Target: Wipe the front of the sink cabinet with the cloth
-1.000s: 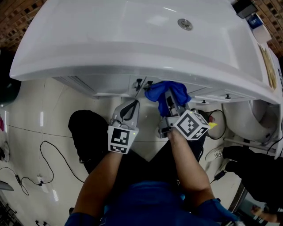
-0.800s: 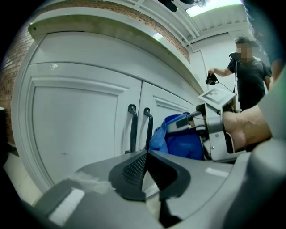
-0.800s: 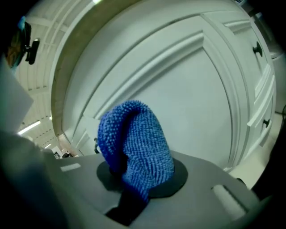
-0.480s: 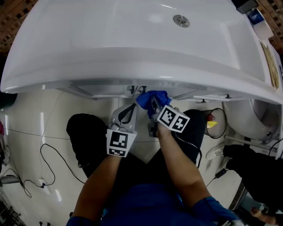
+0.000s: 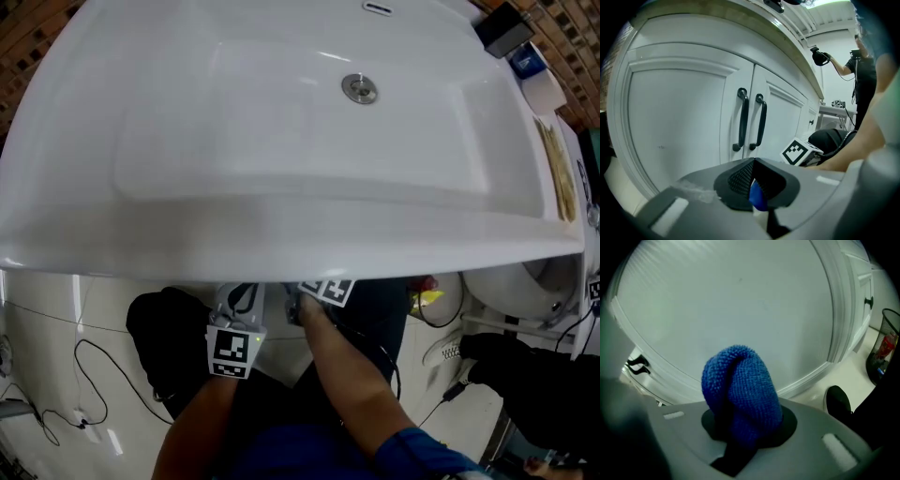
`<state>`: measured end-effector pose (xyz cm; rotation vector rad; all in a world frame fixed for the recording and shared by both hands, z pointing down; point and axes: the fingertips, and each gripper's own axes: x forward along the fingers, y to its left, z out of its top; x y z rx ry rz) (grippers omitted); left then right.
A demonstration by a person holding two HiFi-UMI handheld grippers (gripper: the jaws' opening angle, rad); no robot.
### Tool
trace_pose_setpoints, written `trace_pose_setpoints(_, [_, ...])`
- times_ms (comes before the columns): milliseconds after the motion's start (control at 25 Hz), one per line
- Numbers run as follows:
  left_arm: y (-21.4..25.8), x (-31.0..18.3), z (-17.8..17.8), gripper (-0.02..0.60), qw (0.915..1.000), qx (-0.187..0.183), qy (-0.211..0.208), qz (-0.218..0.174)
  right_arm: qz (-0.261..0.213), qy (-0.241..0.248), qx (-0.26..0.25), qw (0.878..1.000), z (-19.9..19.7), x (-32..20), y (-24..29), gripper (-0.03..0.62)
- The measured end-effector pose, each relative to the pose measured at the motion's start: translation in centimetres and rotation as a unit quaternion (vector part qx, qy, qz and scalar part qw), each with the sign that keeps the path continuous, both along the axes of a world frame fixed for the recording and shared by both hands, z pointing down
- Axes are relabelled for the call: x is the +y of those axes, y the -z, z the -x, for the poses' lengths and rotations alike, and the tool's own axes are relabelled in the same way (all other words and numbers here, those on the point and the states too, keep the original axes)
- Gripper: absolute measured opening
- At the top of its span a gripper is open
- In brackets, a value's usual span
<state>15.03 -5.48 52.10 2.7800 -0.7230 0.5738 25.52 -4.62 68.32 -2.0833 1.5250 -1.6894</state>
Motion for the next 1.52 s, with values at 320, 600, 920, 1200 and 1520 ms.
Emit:
trace_pose_setpoints(320, [0.3,-0.6,-0.2,0.002,1.0,0.001,0.001,0.001,0.048,0.014,-0.003,0.999,0.3,1.0,-2.2,0.072])
trace_pose_setpoints(600, [1.0,0.3,-1.4,0.002,0.9997,0.003,-0.014,-0.018,-0.002,0.024,0.017,1.0,-0.6,1.9,1.7,0.072])
trace_pose_setpoints(920, [2.7,3.3,-4.4,0.002,0.9968,0.018,-0.053,-0.057,-0.218,0.062,0.067,0.972,-0.1,3.2,18.9,0.072])
trace_pose_setpoints(1200, [3.6,3.8,-5.1,0.002,0.9959,0.027,-0.044,-0.074,-0.37,0.036,0.105,0.922,-2.4,3.4,32.3,0.072])
trace_pose_setpoints(1520, [2.7,4.0,-6.0,0.002,0.9964,0.012,-0.051,-0.066,-0.342,0.017,0.084,0.936,-4.3,2.5,29.3,0.072])
